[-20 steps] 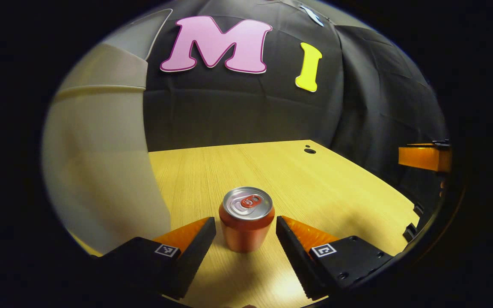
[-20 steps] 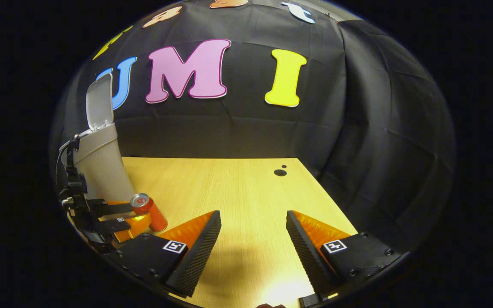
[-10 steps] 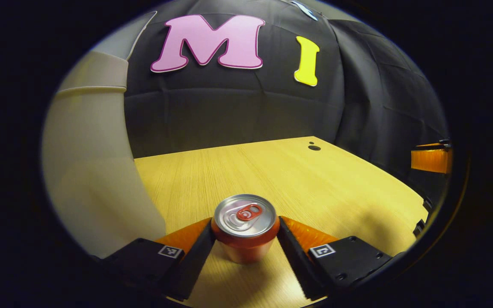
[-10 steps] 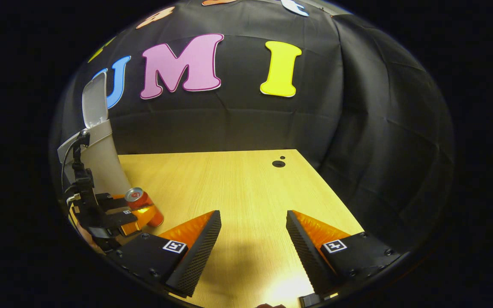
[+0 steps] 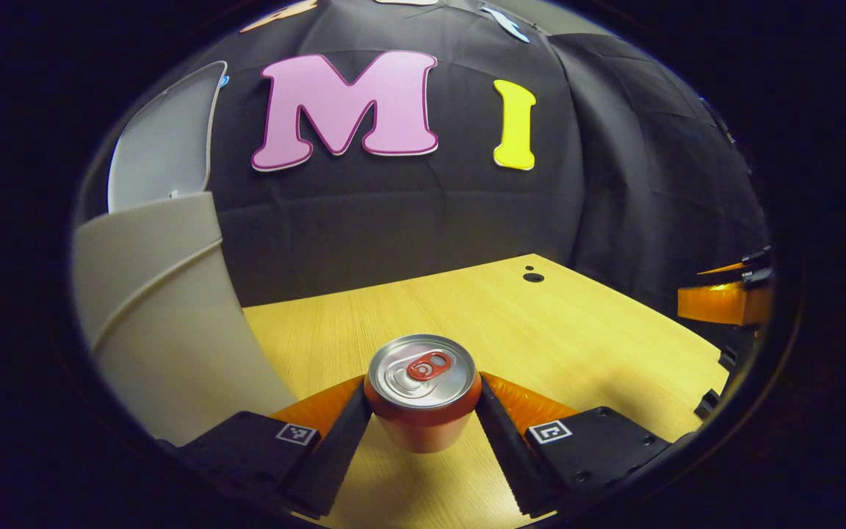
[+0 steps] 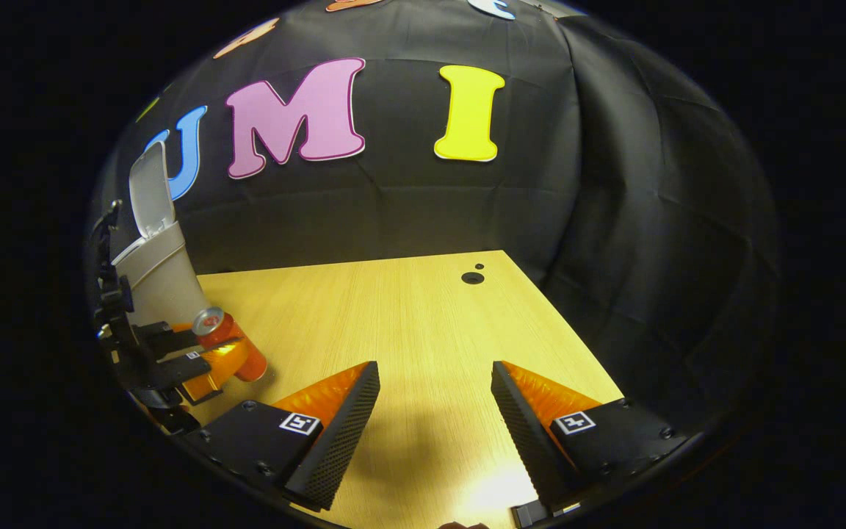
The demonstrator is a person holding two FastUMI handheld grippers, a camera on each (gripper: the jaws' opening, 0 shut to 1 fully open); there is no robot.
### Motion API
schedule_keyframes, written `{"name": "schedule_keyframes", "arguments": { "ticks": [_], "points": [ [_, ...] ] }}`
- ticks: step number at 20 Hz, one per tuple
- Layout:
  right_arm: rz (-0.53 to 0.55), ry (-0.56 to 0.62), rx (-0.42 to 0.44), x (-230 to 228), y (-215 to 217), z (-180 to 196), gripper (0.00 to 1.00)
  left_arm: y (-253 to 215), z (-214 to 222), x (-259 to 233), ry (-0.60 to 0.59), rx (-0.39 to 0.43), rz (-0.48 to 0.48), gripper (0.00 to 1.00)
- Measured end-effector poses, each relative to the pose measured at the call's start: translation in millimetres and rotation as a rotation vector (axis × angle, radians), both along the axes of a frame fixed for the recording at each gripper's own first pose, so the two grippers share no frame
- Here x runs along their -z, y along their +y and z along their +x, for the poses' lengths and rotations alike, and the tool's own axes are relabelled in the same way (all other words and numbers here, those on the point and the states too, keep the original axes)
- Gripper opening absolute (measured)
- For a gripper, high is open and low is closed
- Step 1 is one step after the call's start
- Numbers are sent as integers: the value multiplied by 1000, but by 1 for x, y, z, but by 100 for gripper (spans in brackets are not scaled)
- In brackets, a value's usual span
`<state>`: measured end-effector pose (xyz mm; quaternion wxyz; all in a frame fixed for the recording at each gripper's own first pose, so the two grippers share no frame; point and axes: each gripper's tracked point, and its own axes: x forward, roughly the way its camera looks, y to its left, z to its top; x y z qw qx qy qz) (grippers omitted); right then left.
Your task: Press the lid of the desktop garbage bin to open it, pick up the crumpled paper on the desktop and throw it into the bin, then pick up the pop can on the desktop and drop it into the bin, and finally close the garbage bin lid.
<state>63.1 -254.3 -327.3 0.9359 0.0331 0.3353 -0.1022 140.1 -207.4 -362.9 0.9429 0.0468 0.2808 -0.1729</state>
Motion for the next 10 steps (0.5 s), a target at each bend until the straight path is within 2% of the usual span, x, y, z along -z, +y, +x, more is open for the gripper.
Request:
{"name": "schedule_keyframes", "arguments": {
  "ticks": [4, 10],
  "points": [
    [18, -16, -12, -27, 4, 6, 99, -10, 6, -81, -99, 24, -15, 88],
    [28, -77, -44, -79, 18, 18, 99, 14, 26, -209, -275, -24, -58, 87]
  ]
}}
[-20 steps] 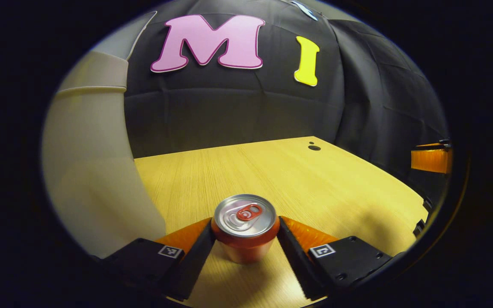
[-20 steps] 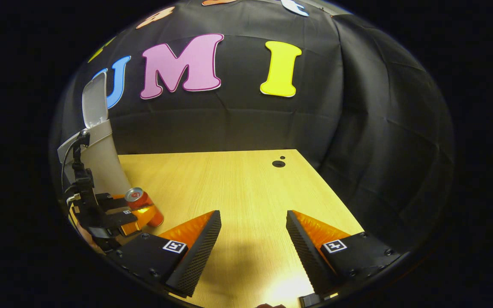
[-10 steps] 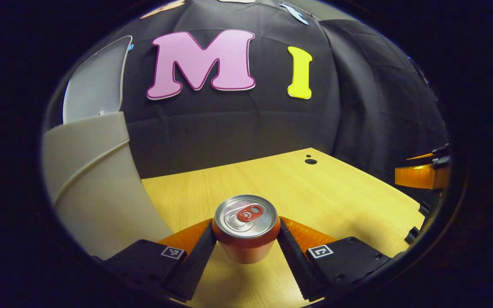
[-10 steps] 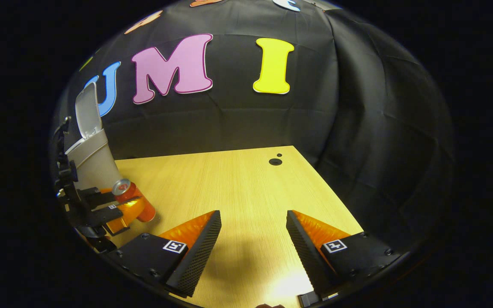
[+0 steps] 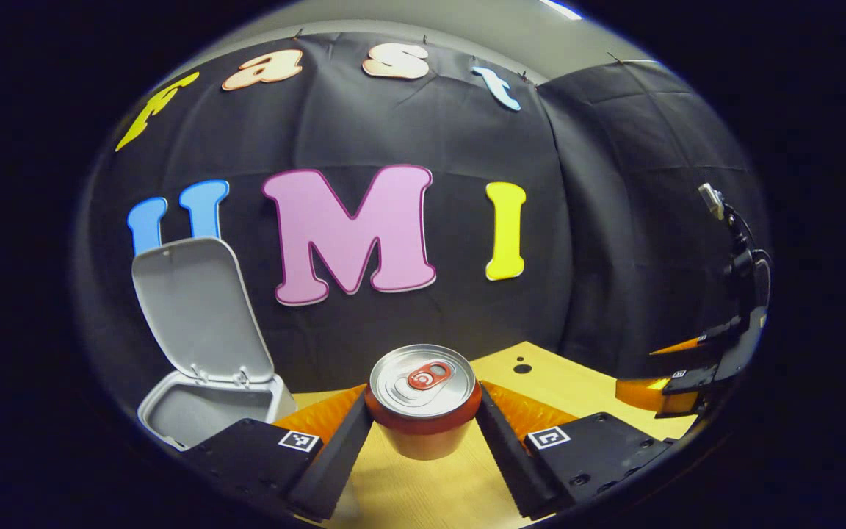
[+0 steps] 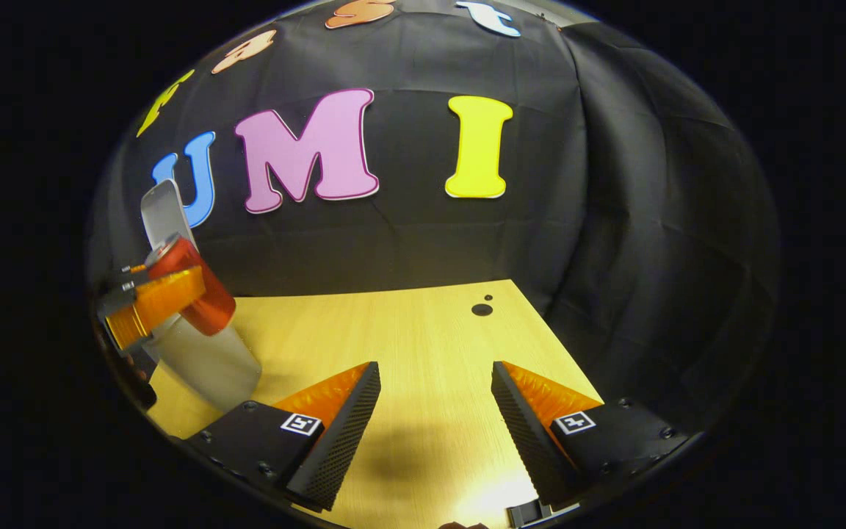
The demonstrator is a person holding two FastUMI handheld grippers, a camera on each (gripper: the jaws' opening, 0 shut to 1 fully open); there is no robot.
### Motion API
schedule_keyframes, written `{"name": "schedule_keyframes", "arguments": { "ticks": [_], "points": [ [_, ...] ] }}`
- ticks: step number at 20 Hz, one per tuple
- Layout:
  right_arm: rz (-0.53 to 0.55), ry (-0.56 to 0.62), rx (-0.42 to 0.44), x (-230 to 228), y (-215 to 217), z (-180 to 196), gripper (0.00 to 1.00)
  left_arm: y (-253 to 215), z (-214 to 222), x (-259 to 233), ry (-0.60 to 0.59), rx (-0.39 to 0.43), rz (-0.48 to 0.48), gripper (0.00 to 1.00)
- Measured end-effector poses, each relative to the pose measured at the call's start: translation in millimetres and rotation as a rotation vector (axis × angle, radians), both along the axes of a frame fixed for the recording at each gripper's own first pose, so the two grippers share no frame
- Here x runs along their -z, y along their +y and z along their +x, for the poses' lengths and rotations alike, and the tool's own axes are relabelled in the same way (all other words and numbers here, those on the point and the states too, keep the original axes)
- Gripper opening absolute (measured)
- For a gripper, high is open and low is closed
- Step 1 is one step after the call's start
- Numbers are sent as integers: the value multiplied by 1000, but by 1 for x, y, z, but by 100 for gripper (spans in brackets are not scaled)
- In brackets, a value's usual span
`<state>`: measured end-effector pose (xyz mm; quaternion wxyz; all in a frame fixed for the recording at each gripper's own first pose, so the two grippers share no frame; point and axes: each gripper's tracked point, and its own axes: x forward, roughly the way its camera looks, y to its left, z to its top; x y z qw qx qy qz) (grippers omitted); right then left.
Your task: Press the lid of the desktop garbage bin to open it, pick up the crumpled paper on the desktop and throw it into the bin, then pick up the pop can on the desktop and drop it into the bin, and finally close the garbage bin lid.
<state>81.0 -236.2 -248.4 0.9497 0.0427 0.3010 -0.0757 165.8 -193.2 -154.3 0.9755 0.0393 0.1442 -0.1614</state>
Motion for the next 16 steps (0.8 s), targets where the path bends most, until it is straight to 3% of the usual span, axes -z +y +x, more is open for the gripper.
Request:
{"name": "schedule_keyframes", "arguments": {
  "ticks": [3, 7, 11, 16],
  "points": [
    [9, -30, -38, -21, 18, 3, 99, 38, 3, -41, -52, -72, -14, 87],
    [12, -59, -71, -36, 38, -1, 99, 103, 5, -60, -113, -183, 6, 87],
    [54, -22, -80, -26, 58, -14, 99, 189, 10, -44, -110, -323, 22, 87],
    [39, -29, -94, -33, 66, -14, 99, 241, 22, -14, -57, -350, 60, 87]
  ]
}}
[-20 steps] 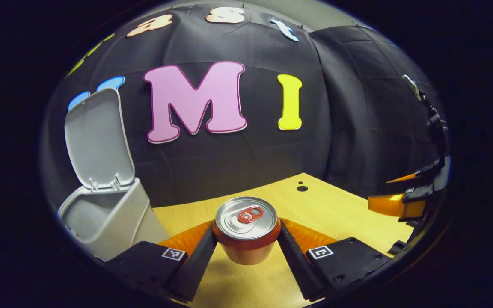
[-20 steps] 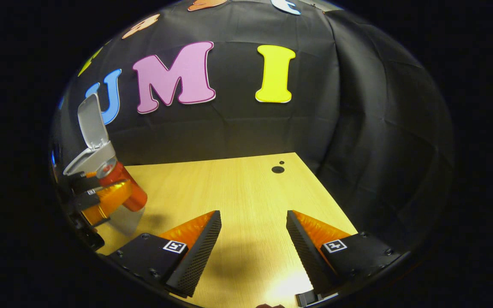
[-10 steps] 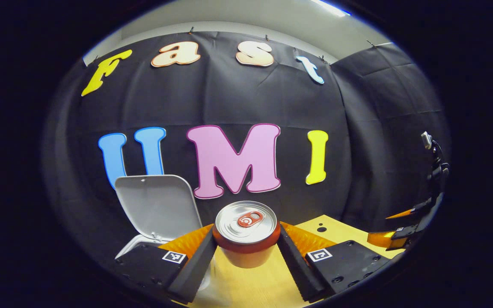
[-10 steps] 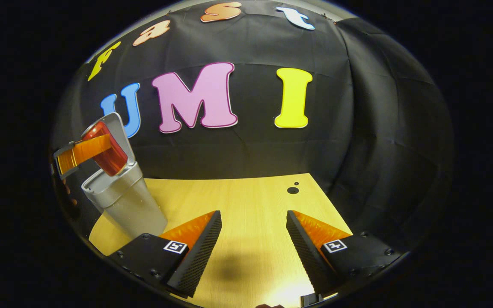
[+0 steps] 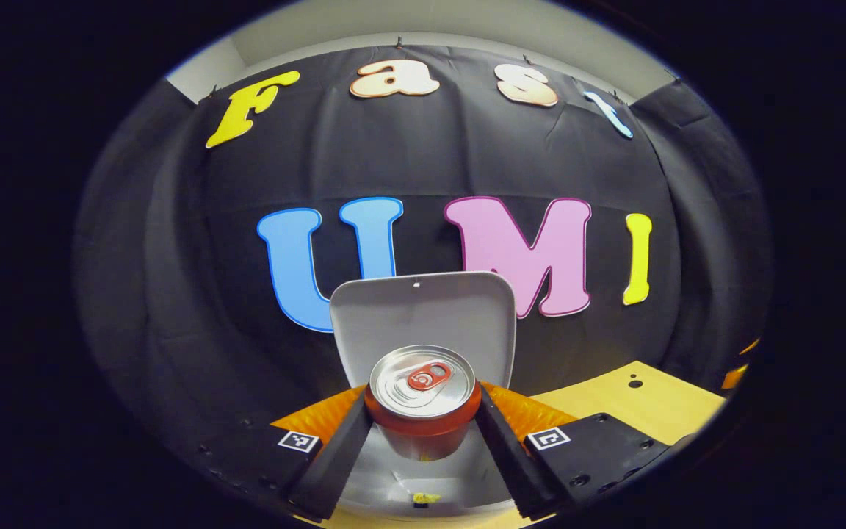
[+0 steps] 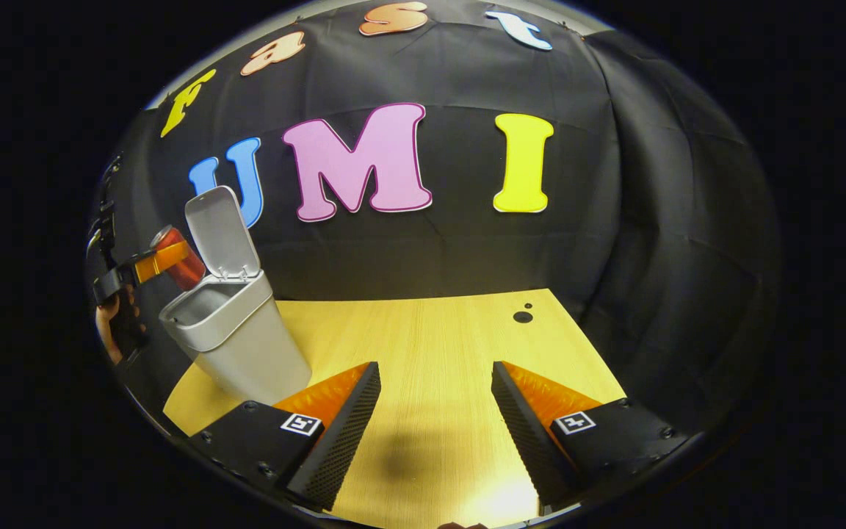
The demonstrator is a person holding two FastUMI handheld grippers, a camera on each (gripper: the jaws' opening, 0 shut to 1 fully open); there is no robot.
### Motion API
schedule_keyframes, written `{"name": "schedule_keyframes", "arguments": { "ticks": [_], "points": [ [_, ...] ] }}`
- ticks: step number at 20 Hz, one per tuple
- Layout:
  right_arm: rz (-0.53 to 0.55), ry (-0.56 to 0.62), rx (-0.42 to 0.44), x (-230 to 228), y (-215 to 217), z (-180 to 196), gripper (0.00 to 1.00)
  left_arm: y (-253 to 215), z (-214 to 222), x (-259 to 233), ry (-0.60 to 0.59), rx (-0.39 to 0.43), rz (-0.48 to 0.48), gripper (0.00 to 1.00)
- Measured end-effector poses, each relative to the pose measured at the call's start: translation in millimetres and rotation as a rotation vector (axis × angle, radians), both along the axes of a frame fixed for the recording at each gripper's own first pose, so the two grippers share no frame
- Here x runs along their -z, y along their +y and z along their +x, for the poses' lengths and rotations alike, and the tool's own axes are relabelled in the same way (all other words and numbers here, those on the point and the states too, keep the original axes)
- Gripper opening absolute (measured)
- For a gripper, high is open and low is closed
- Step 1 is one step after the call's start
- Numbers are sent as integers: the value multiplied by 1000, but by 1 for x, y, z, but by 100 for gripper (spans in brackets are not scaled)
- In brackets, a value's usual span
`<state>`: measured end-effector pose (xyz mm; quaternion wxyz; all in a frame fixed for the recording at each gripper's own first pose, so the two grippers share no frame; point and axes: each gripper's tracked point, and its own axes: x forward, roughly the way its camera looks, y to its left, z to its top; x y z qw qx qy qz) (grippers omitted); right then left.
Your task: Press the lid of the desktop garbage bin to open it, pick up the crumpled paper on the desktop and throw it into the bin, then pick up the pop can on the desktop and drop it into the bin, and finally close the garbage bin lid.
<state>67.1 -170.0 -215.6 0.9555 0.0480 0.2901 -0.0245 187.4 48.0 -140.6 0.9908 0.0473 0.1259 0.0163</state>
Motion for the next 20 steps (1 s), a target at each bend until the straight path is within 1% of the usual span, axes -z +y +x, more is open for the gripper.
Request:
{"name": "schedule_keyframes", "arguments": {
  "ticks": [3, 6, 8, 10, 12, 13, 14, 17, 18, 20],
  "points": [
    [-3, -14, 17, -6, 0, 4, 98, 0, 4, 14, 24, 8, -82, 87],
    [-10, -22, 35, -12, -1, 5, 98, 5, 5, 29, 47, -20, -140, 88],
    [-30, -29, 40, -13, -5, 5, 99, 7, 9, 31, 51, -17, -134, 88],
    [-33, -11, 49, -6, -8, 4, 98, 12, 12, 31, 53, -16, -122, 89],
    [-46, -7, 55, -4, -9, 6, 99, 16, 15, 28, 45, -23, -136, 88],
    [-56, -12, 54, -4, -11, 7, 99, 18, 16, 29, 48, -31, -143, 93],
    [-57, -20, 46, -5, -7, 11, 98, 22, 17, 28, 45, -42, -145, 95],
    [-66, -26, 16, -5, -2, 19, 98, 37, 27, 2, -3, -98, -115, 94],
    [-78, -33, 4, -6, -2, 24, 98, 40, 33, -11, -28, -106, -119, 94],
    [-94, -45, -37, -7, 3, 34, 99, 44, 47, -42, -84, -124, -163, 94]
  ]
}}
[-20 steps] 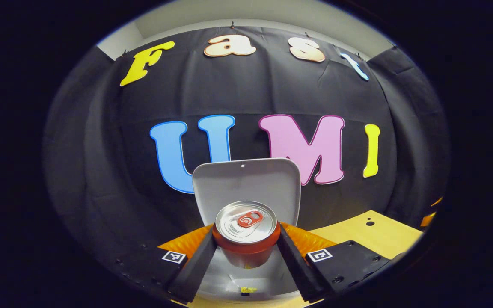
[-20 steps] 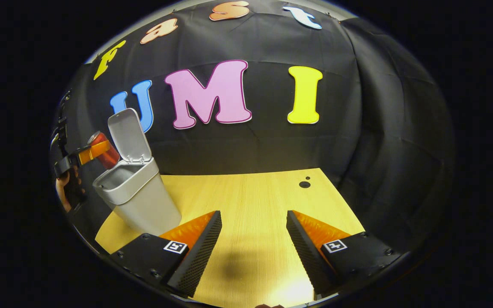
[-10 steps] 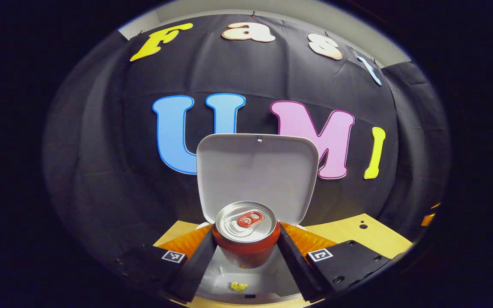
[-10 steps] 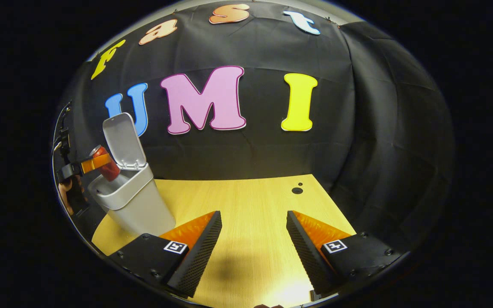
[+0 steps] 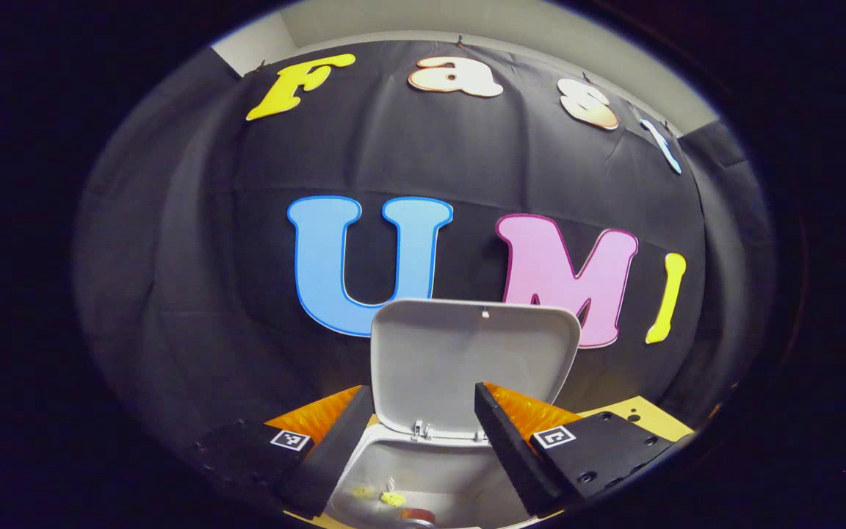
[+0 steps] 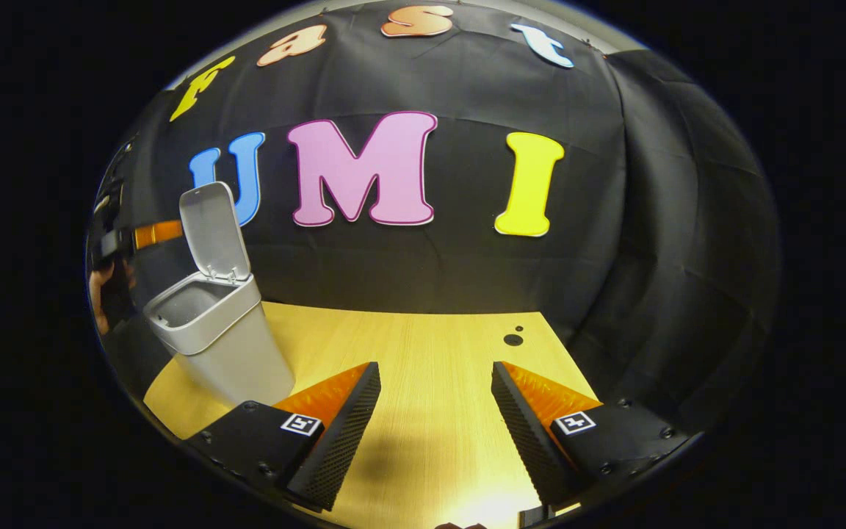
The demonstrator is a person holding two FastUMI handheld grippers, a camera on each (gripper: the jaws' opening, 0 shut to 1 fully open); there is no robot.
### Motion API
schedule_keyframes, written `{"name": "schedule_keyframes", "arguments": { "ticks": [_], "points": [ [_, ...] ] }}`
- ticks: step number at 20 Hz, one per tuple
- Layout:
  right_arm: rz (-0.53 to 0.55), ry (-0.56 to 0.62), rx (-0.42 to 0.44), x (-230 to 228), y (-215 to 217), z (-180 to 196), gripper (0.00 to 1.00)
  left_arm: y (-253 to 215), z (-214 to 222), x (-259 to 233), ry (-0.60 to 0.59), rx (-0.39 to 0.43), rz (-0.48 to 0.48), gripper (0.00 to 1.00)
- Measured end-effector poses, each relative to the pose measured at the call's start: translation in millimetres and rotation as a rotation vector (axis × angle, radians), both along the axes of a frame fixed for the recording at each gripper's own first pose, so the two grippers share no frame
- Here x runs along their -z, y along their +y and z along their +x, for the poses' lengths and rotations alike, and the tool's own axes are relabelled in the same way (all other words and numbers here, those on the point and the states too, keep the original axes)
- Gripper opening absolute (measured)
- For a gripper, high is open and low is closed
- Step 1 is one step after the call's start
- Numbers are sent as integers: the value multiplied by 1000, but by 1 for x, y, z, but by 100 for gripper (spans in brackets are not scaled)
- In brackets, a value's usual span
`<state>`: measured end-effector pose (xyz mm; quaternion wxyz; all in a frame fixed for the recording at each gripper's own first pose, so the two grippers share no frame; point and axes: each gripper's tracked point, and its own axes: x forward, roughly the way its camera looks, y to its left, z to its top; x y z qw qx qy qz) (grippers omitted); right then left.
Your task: Press the lid of the desktop garbage bin to open it, pick up the crumpled paper on the desktop and throw it into the bin, then pick up the pop can on the desktop and drop it into the bin, and finally close the garbage bin lid.
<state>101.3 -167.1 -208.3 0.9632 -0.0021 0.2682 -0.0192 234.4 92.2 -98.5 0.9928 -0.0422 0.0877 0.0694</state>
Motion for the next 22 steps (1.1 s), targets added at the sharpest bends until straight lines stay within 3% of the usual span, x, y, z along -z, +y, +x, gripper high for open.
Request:
{"name": "schedule_keyframes", "arguments": {
  "ticks": [3, 5, 8, 12, 16, 19, 22],
  "points": [
    [29, 4, -50, 4, 5, 14, 99, 5, 23, -47, -106, -14, -9, 94],
    [29, 22, -43, 11, -5, 19, 99, 1, 36, -72, -174, 16, 37, 93],
    [37, 36, -25, 14, -13, 19, 99, -20, 51, -82, -175, 89, 92, 93],
    [42, 22, 19, 3, -21, 7, 99, -41, 75, -82, -144, 155, 176, 93],
    [38, 47, 47, 9, -21, -10, 99, -43, 102, -52, -28, 201, 160, 92],
    [40, 45, 62, 8, -16, -14, 99, -47, 89, -36, 80, 253, 129, 94],
    [35, 24, 50, 1, -7, -11, 99, -47, 56, -32, 139, 256, 102, 96]
  ]
}}
